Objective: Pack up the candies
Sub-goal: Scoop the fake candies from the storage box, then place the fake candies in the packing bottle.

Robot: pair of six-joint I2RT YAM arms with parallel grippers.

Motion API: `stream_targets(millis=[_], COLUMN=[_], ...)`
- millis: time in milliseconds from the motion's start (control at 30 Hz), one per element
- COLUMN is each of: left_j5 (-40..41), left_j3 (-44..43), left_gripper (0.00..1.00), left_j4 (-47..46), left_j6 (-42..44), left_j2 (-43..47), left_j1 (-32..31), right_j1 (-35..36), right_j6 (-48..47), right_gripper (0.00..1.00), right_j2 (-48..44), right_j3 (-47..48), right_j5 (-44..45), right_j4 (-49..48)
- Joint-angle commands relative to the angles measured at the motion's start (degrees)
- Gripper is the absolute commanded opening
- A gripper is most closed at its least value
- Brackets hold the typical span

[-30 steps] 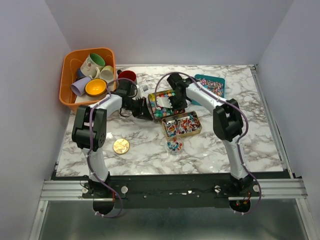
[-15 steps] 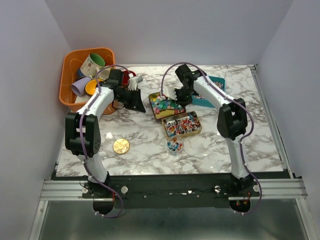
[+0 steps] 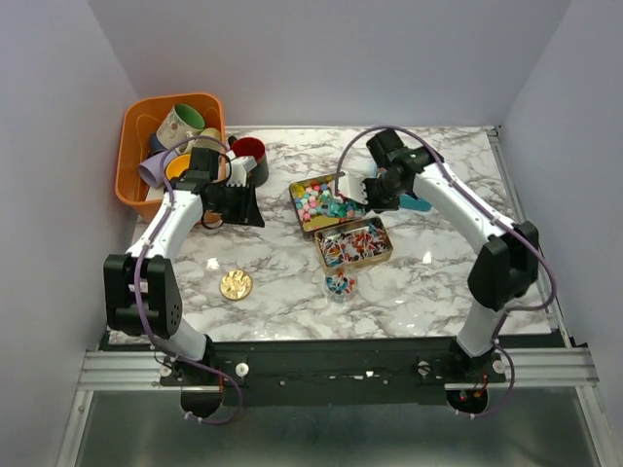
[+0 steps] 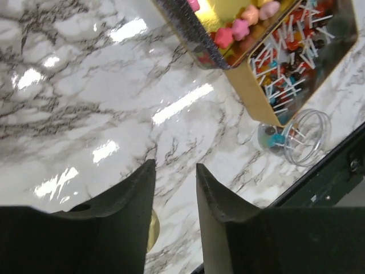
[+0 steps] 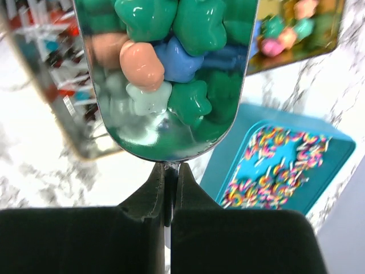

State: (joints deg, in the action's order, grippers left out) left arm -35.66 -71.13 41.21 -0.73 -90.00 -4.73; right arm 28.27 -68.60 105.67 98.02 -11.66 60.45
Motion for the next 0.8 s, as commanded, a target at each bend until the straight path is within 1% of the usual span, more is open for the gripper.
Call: stream_targets(millis=[0,33,67,100,133,167,267,400,633,767], left_j5=[9.10,11.73,12.71,13.59,14.47,15.87,16.24,16.50,16.94,17.03], left_j3=[6.17,7.92,8.55,8.90,9.69,10.05,11.71,13.91,16.29,16.82], left_gripper=[0.47,0.50,0.53,0.53,0.54,0.54,0.55,0.56,0.57,0.57], left_j4=[-6.57,-7.19,-7.55,-7.29,-7.20,-7.11,-7.72,-9.04,-10.10,-10.62], left_j6=[-4.01,-4.19,-4.02,-2.53,-2.00,-1.64,-1.38,-1.12,-0.94,-1.20], left_j2=[6.83,7.72,8.43,9.74,10.36,10.89,13.26,16.86,19.24,19.95], left_j1=[-0.01,-0.01,-0.01,-0.01,-0.01,-0.01,-0.01,0.16,0.43,0.43], right_j1=[2.74,3.28,3.80,5.29,6.09,6.70,9.51,13.20,18.66,21.82], right_j6=[-3.63,-3.91,-4.00,-4.00,-3.83,-3.56,-2.24,-0.23,1.01,3.46], right_gripper=[0.01,0.01,0.01,0.01,0.01,0.01,0.01,0.01,0.01,0.01], right_j2=[-11.68,-13.28,-14.60,-16.79,-17.51,-18.30,-19.80,-19.27,-17.87,-16.81], right_j3=[-13.60,-15.30,-17.05,-18.20,-20.74,-21.89,-25.06,-26.65,-26.74,-25.86], right_j5=[8.04,10.15,11.12,11.39,15.14,16.39,20.18,24.75,32.30,35.39], right_j4=[-0.42,-0.42,-0.16,0.37,0.72,0.90,1.95,3.10,3.89,6.95])
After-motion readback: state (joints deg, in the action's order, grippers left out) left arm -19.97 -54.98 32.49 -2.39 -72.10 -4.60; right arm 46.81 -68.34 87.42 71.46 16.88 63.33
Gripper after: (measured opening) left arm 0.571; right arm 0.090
